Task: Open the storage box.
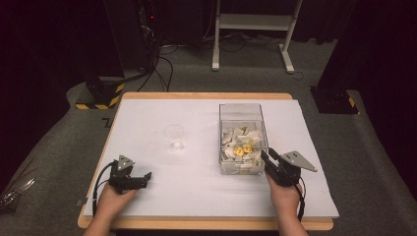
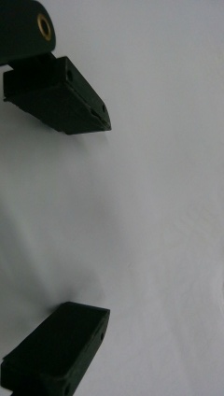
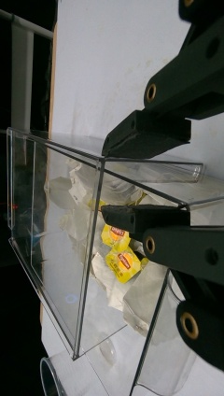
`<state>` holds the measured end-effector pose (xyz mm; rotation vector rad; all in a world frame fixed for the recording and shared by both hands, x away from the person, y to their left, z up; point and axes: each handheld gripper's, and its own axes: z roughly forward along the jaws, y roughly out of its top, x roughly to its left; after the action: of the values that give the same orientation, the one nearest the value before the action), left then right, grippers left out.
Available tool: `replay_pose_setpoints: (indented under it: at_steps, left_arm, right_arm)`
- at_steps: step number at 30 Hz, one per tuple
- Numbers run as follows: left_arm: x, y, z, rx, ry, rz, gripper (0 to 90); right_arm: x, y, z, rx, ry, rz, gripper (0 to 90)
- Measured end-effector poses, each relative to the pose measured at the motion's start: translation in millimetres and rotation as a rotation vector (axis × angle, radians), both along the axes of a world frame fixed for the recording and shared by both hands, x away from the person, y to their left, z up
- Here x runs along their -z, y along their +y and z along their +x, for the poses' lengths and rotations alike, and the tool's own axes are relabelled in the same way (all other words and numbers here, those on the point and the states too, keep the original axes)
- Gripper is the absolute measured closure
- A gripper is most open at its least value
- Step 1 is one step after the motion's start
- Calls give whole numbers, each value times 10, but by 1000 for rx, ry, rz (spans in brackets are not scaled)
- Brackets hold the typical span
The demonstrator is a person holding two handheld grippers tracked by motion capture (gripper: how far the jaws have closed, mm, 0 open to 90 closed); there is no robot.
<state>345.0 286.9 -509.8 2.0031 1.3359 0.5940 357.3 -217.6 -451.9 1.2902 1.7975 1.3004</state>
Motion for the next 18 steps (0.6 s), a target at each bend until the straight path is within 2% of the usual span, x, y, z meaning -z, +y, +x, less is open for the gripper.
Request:
replay_pose_setpoints:
  at_steps: [18]
  left_arm:
    - [0,0,0,0,0,0,98]
  right_arm:
    - [9,23,11,-8,-6,-6,744]
